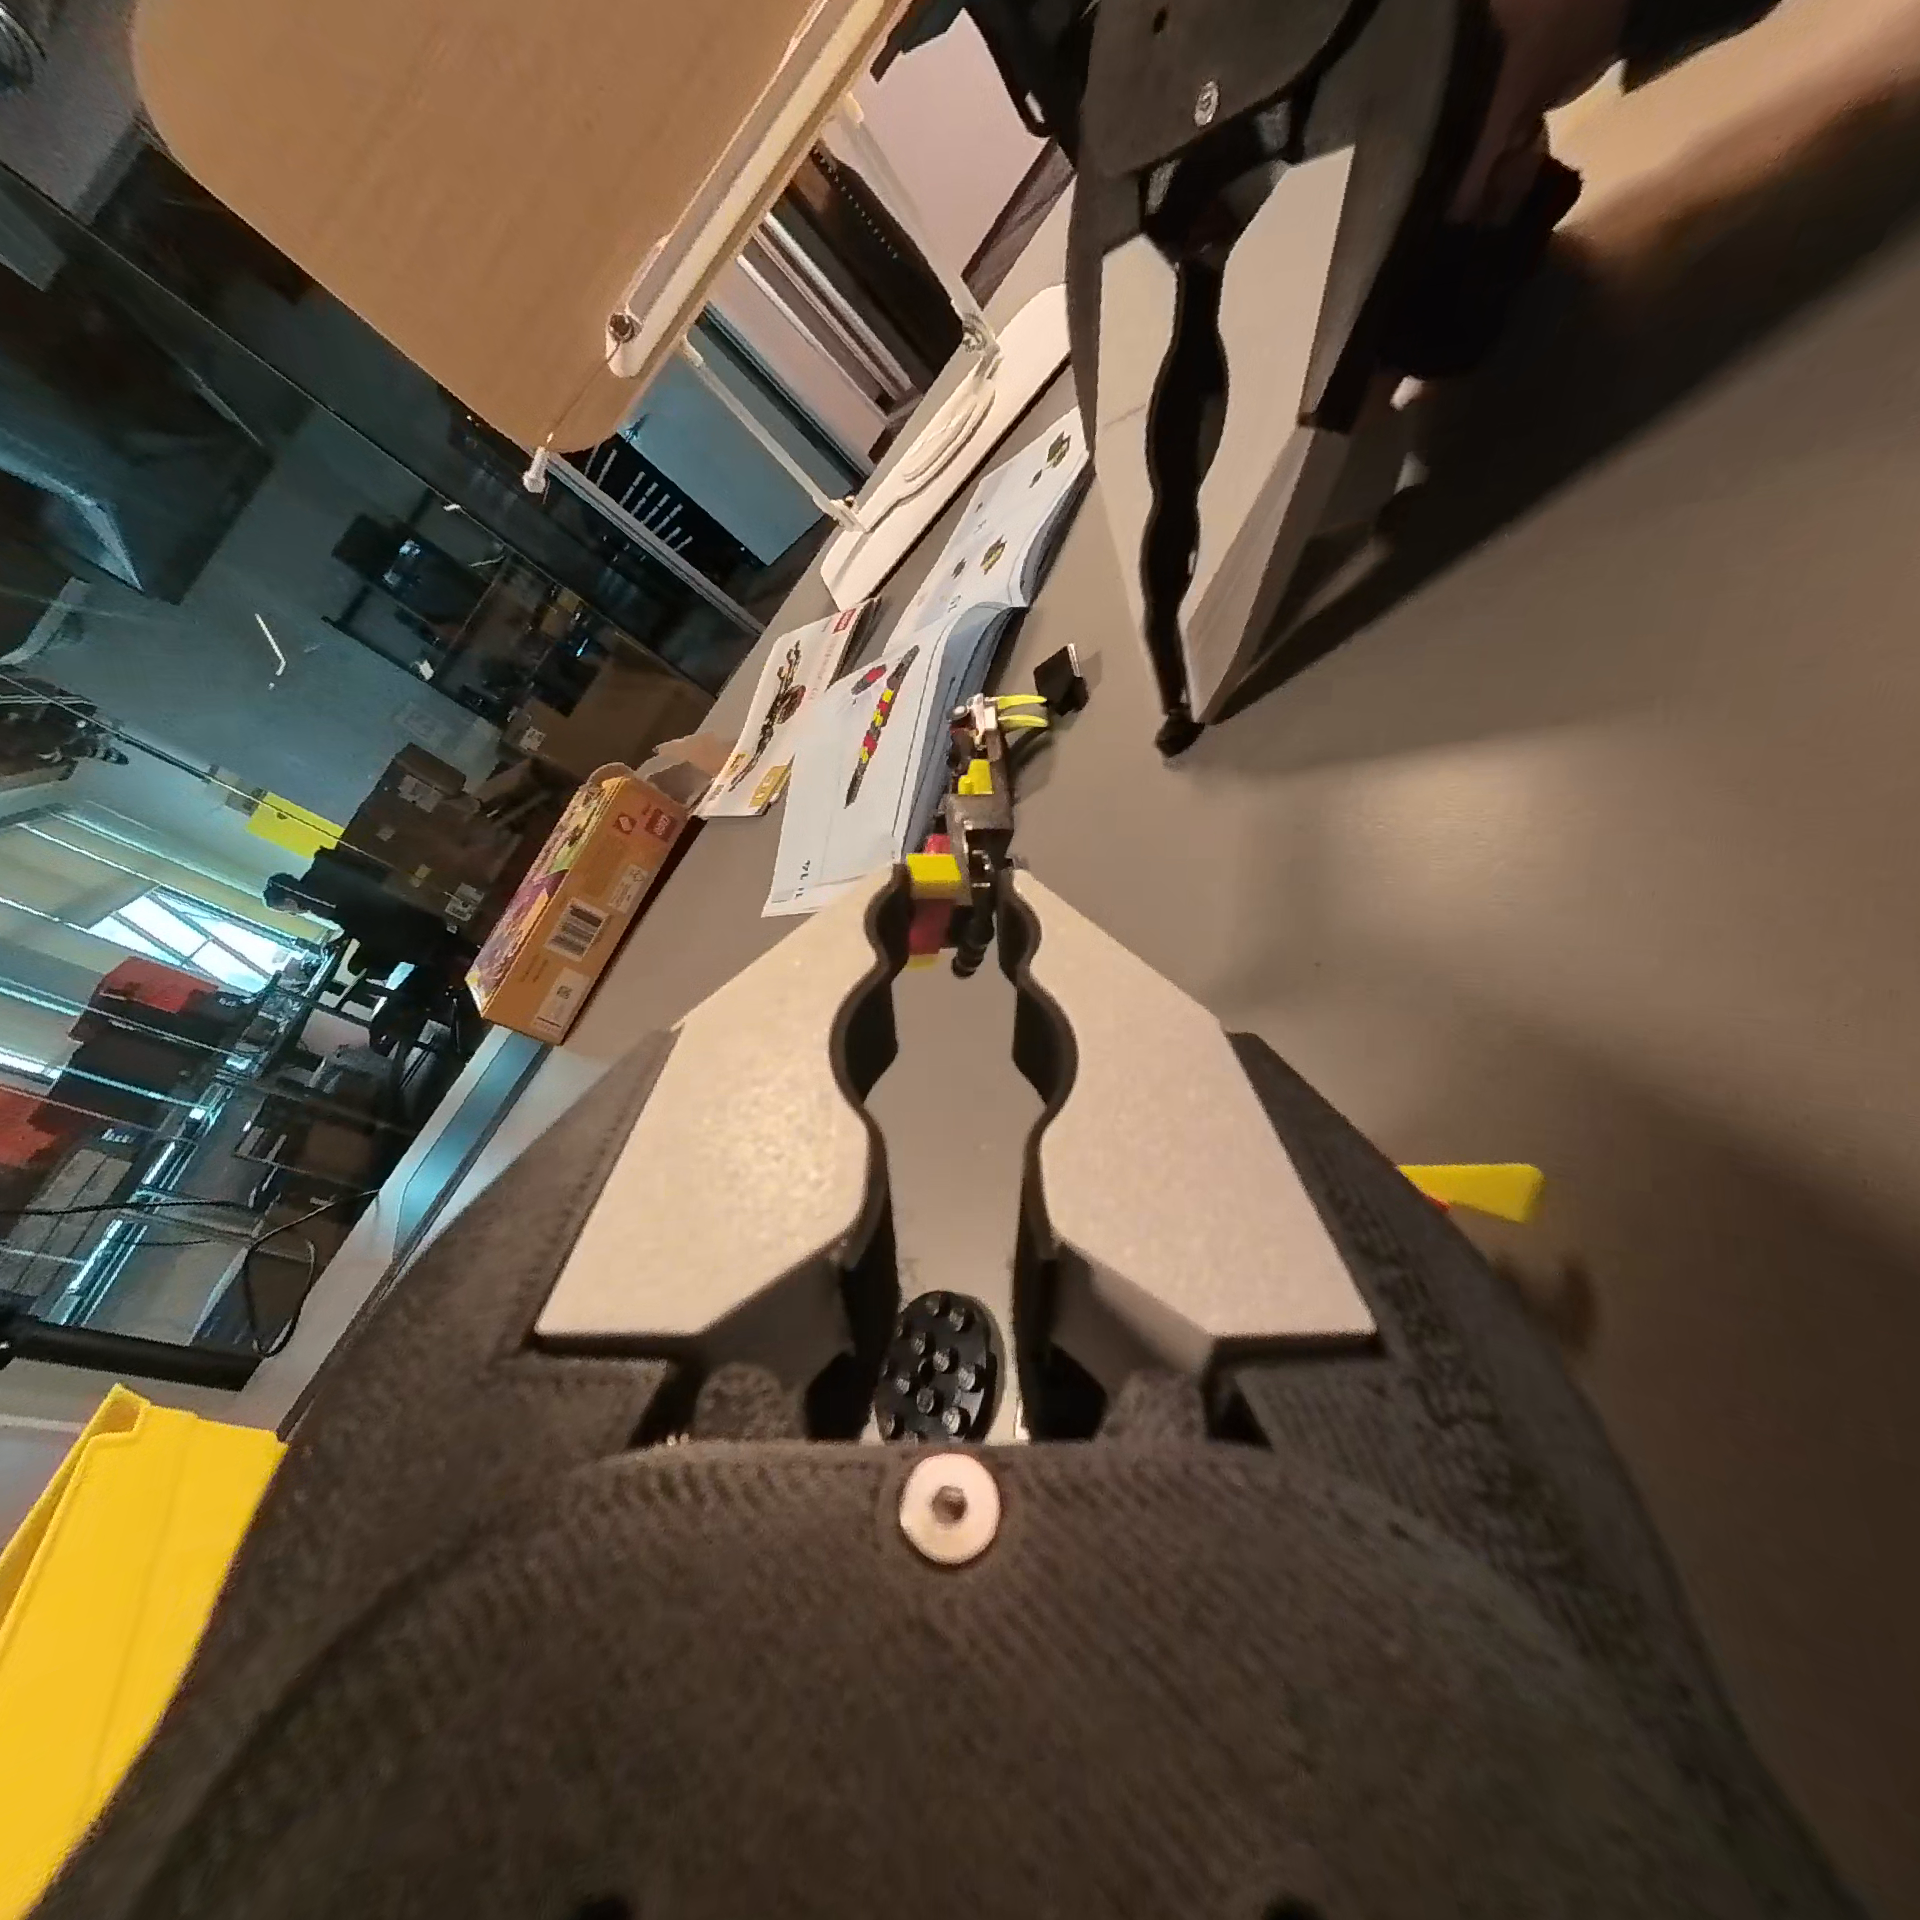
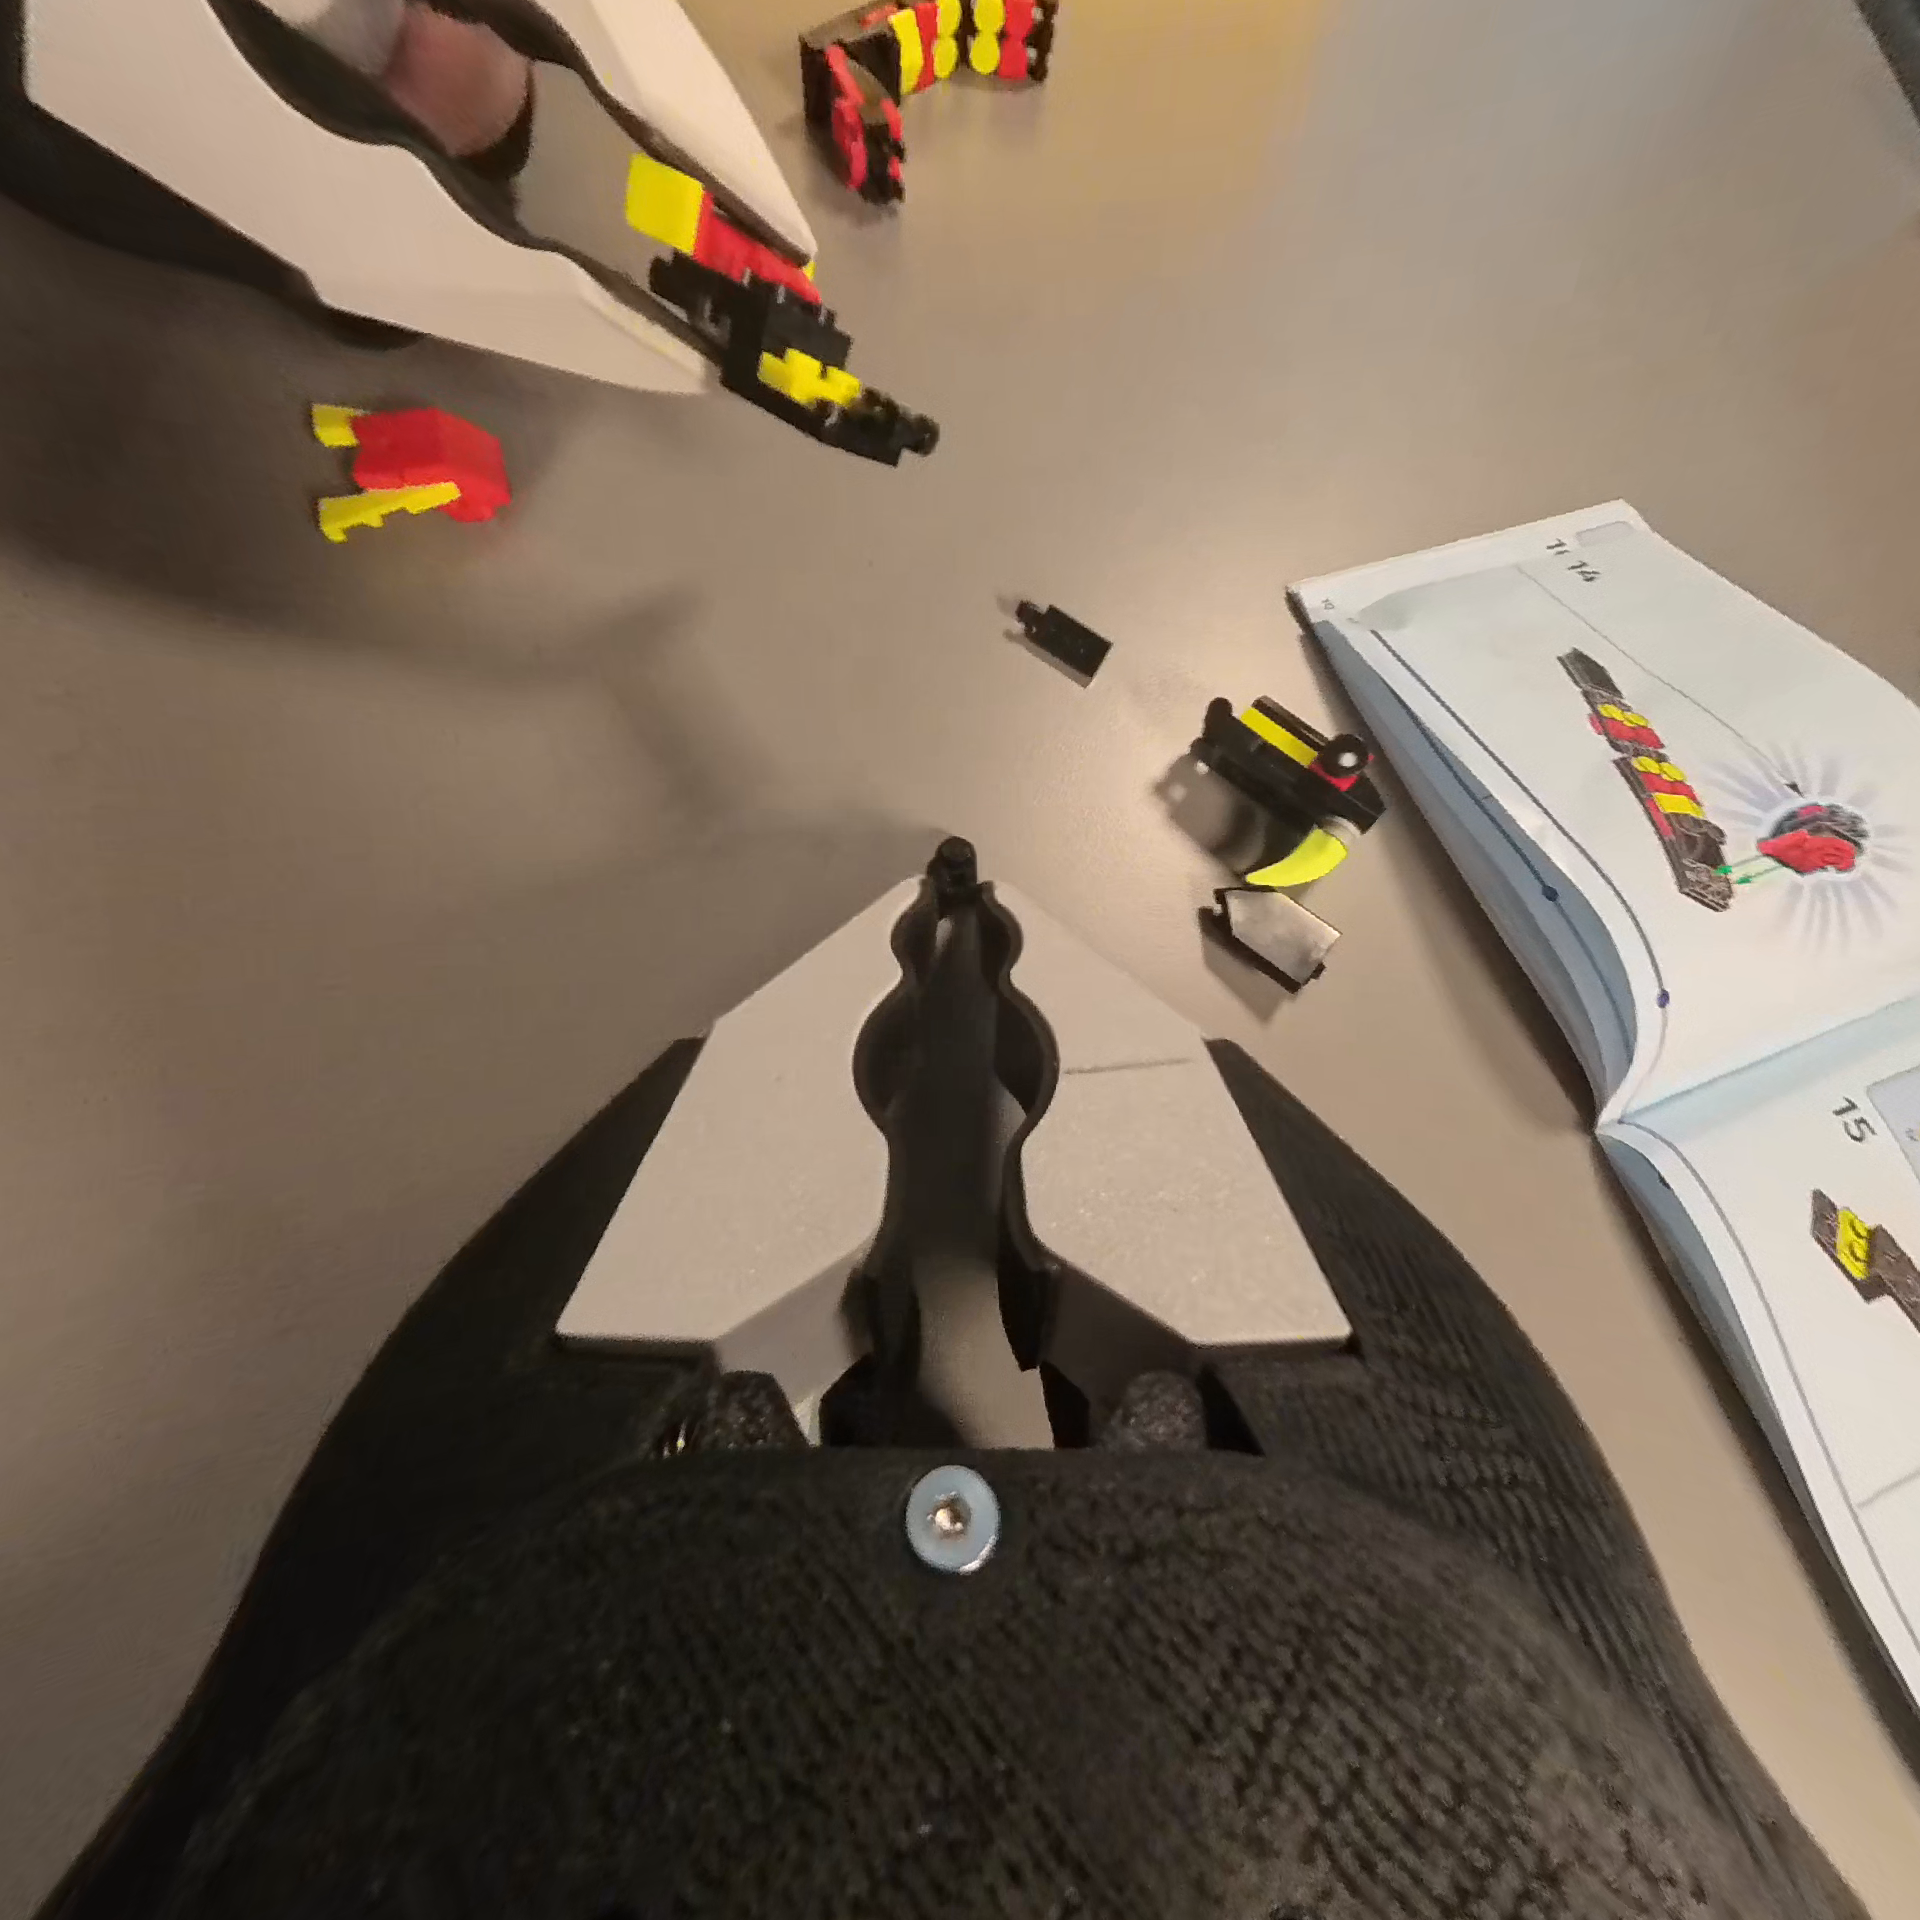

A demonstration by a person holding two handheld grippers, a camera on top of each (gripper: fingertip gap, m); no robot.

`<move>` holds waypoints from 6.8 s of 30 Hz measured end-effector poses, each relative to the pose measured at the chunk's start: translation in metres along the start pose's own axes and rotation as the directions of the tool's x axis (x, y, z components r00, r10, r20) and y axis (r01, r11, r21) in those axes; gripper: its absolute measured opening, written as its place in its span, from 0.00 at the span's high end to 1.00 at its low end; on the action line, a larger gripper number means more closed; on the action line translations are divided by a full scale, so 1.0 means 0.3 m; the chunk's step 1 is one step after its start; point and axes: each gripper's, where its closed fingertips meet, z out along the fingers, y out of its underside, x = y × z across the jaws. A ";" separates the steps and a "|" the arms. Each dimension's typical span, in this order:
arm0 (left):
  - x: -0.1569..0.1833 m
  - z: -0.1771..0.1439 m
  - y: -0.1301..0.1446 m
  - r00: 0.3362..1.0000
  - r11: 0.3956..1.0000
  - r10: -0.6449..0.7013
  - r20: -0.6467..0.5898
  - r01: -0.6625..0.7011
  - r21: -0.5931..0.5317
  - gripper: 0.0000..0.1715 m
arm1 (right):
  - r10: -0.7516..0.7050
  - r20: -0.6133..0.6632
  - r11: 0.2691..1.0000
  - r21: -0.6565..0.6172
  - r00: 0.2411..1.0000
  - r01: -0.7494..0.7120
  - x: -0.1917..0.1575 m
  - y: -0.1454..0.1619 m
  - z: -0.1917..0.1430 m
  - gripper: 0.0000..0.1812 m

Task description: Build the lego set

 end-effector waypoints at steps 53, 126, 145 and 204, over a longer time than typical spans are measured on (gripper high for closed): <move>0.295 0.136 -0.431 0.934 0.842 0.354 -0.059 -0.290 0.455 0.92 | 0.129 -0.989 0.992 0.128 -0.073 0.010 0.067 0.199 -0.807 0.97; 0.330 0.144 -0.447 0.949 0.858 0.264 -0.174 -0.149 0.491 0.92 | -0.156 -0.983 0.984 -0.146 0.094 0.100 0.064 0.134 -0.643 0.97; 0.429 0.093 -0.463 0.869 0.798 0.373 -0.325 -0.122 0.590 0.91 | 0.130 -0.829 0.984 0.174 0.544 0.030 -0.083 0.130 -0.577 0.97; 0.455 0.077 -0.467 0.832 0.685 0.537 -0.140 -0.333 0.647 0.91 | 0.065 -0.088 0.796 -0.596 0.994 -0.105 -0.364 0.164 -0.523 0.97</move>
